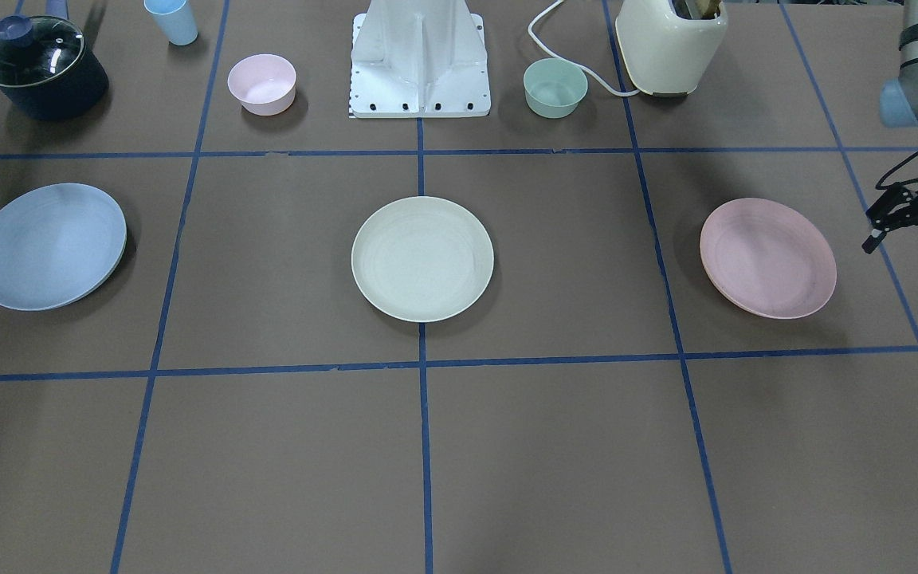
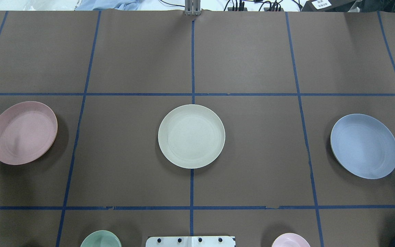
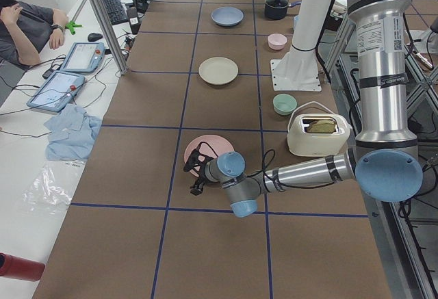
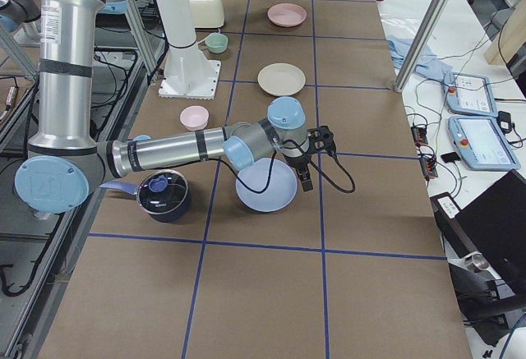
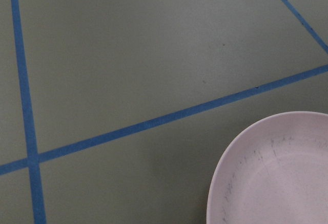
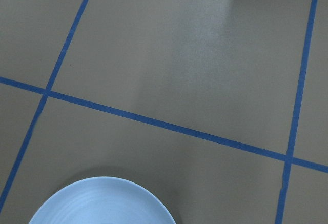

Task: Stack three plates with pink and blue
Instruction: 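Grasp the rim of the pink plate with the left gripper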

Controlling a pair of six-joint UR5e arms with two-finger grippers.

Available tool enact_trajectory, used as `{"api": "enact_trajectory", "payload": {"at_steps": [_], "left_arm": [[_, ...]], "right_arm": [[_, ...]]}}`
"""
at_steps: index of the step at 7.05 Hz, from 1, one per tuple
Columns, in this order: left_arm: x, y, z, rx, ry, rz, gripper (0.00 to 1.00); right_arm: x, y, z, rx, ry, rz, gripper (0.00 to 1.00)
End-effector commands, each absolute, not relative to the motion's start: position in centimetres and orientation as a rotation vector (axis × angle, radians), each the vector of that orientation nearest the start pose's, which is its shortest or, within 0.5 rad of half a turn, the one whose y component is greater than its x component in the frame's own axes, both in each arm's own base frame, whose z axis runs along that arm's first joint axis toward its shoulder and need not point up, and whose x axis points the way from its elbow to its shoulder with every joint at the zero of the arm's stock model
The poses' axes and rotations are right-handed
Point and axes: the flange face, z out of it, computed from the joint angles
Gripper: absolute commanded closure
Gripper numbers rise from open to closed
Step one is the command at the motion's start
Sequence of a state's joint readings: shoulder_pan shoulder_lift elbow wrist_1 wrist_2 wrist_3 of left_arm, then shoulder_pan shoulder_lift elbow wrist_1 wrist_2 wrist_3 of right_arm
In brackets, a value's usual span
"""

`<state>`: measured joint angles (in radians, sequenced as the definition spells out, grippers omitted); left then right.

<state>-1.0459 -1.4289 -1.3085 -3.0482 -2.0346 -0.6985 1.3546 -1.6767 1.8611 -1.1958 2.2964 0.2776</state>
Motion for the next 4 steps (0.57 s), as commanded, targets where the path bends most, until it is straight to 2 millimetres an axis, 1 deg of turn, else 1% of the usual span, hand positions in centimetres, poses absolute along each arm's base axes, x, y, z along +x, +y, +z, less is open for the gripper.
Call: {"api": "enact_trajectory", "payload": {"at_steps": [1,2,4], "left_arm": [[16.17,-40.09,69.95,0.593,0.978,0.067,0.16],[16.68,-39.93,69.96,0.59,0.978,0.072,0.3],[17.09,-39.72,69.89,0.59,0.985,0.083,0.72]], "right_arm": [[-3.41,-46.83,52.35,0.346,-0.815,-0.146,0.0],[-3.41,-46.83,52.35,0.346,-0.815,-0.146,0.0],[-3.4,-46.79,52.5,0.343,-0.814,-0.145,0.0]]}}
